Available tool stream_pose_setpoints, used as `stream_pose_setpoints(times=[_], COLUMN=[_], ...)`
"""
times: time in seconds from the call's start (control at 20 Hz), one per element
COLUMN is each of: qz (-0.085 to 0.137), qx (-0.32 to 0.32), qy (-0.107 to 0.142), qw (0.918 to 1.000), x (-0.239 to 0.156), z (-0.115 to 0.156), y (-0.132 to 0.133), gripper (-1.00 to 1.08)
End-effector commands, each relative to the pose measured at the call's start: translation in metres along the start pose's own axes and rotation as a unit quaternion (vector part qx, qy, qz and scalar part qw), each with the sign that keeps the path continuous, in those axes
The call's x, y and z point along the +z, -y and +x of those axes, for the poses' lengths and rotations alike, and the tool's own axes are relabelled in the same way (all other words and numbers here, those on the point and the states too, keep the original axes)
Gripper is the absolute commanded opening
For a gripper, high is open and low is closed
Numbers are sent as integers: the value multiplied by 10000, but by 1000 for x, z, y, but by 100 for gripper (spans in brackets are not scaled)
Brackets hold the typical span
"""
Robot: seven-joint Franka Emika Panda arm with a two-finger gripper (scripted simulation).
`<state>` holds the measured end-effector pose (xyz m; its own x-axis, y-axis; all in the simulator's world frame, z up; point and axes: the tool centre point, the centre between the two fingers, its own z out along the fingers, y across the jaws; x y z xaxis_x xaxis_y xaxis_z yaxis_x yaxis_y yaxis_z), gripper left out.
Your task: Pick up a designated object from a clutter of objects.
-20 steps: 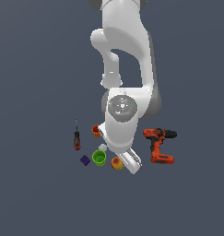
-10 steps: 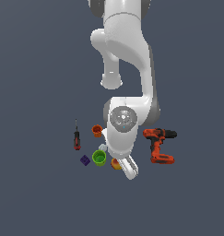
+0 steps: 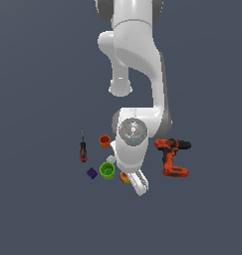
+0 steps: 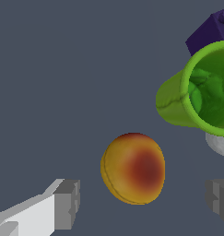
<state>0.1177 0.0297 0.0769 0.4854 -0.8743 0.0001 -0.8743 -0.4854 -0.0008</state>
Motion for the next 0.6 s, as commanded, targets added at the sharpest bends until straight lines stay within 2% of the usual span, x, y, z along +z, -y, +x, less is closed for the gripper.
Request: stream_pose_setpoints(times=[0.0, 0.25, 0.5, 0.55], qz=[-6, -4, -4, -4], qx=[6, 18, 18, 18], qy=[2, 1, 1, 1], qw=[10000, 10000, 10000, 10000], x=[11, 37, 42, 42], z=[0, 0, 0, 0], y=[-1, -1, 0, 0], gripper=[100, 100, 100, -100])
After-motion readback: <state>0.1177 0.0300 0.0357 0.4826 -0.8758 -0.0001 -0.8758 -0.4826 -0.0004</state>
